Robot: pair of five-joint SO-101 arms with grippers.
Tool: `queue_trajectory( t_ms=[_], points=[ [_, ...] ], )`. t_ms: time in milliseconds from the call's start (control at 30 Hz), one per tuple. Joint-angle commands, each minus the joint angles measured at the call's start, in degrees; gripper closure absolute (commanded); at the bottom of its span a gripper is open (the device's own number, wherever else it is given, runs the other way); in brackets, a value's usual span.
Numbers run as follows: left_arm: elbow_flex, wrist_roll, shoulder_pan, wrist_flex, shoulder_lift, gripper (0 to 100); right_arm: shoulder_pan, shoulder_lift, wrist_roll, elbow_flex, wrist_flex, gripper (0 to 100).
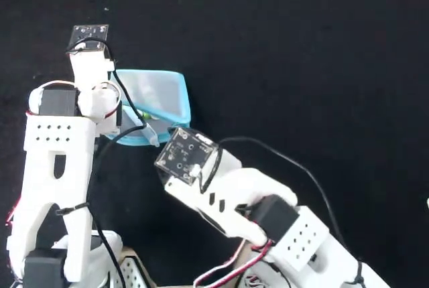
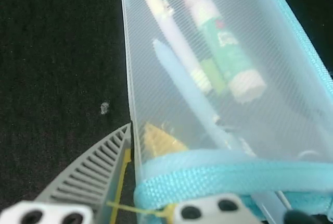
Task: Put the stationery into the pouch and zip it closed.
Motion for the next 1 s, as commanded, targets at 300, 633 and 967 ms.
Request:
queue_trajectory(
  t_ms=[300,633,967],
  points=[
    [-0.75,-0.35,0.57,0.7,-0.88,97,-0.7,9.01,0.0,-0.48,-11.52,88.6],
    [-0.75,-0.35,0.57,0.7,-0.88,97,-0.35,11.12,0.0,-3.38,-14.24,98.8],
    [-0.75,-0.35,0.57,0.7,-0.88,97,-0.09,20.79,-0.09,0.04,-30.95,98.8]
  ],
)
